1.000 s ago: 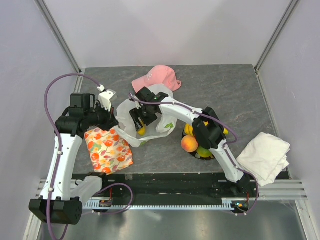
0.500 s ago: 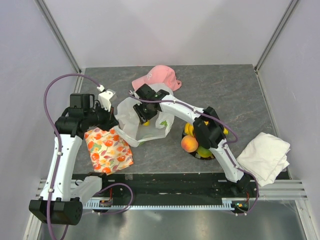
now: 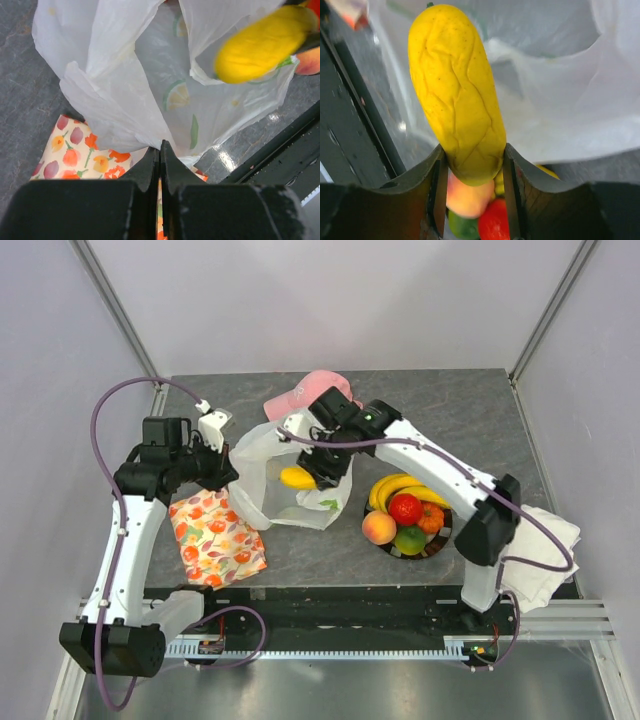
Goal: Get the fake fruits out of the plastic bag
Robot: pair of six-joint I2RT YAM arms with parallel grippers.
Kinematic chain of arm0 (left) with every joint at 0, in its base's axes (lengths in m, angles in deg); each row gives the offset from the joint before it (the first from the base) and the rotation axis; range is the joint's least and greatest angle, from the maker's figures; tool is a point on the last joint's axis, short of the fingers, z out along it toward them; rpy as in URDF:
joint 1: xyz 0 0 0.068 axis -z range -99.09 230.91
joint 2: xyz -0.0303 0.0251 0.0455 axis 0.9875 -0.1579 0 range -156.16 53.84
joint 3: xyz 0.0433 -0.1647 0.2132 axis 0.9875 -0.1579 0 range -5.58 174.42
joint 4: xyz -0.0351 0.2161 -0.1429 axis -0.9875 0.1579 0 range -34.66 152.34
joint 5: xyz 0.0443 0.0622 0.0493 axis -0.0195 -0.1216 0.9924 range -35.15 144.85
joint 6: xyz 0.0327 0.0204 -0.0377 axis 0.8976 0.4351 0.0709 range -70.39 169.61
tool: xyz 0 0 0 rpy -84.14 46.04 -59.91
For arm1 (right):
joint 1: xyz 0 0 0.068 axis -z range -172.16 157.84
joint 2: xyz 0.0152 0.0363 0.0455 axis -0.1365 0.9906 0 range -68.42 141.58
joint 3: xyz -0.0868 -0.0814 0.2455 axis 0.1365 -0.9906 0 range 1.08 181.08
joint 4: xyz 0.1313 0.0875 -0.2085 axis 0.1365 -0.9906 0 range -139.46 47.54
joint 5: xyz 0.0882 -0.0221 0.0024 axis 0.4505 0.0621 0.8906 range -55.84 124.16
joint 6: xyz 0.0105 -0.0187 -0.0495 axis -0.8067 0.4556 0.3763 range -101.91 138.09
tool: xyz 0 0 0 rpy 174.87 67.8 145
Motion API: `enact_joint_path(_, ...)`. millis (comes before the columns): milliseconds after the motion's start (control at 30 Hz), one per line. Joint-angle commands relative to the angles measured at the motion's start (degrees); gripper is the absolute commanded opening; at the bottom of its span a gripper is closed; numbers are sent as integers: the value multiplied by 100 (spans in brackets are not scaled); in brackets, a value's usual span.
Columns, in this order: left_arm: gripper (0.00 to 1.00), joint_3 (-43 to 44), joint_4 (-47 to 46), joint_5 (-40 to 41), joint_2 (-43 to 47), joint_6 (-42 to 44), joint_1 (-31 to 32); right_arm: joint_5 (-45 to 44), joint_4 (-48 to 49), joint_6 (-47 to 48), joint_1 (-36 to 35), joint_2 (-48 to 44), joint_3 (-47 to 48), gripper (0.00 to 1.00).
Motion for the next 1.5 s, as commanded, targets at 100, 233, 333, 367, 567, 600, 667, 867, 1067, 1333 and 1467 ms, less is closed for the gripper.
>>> enact_joint_path(100,2,491,-435,-186,-248,-93,-15,-46,-660,2814,161,-2158,-1782,9)
enact_joint_path(233,2,518,-435,-159,-240,-49,-15,-362,-834,4838,1010,-3505,-2786,7)
enact_joint_path(333,2,474,-435,-273,-257,-58,-15,-704,-1107,6386,1783,-4533,-3814,5)
enact_joint_path(367,2,474,-435,-300,-283,-93,-6,-740,-1143,6681,1970,-4910,-4034,5)
enact_joint_path(567,1,465,-435,-397,-336,-216,-6,-495,-1284,7868,3025,-5064,-4941,4)
enact_joint_path(600,1,456,-435,-371,-327,-216,-6,-451,-1266,7992,3148,-5011,-4976,4)
enact_joint_path(667,2,439,-417,-353,-319,-199,-6,-294,-1249,8361,3543,-4906,-5108,3)
enact_joint_path(867,2,403,-356,-309,-292,-199,-24,-178,-1038,9733,4160,-4686,-5600,2)
enact_joint_path(1067,2,386,-250,-177,-248,-128,-59,85,-879,10278,4222,-4580,-5917,1)
enact_joint_path(1333,1,403,-189,-238,-283,-172,-173,59,-300,10200,4222,-4238,-6400,8)
enact_joint_path(1467,1,421,-189,-282,-336,-190,-182,146,-106,10086,4222,-4132,-6383,12)
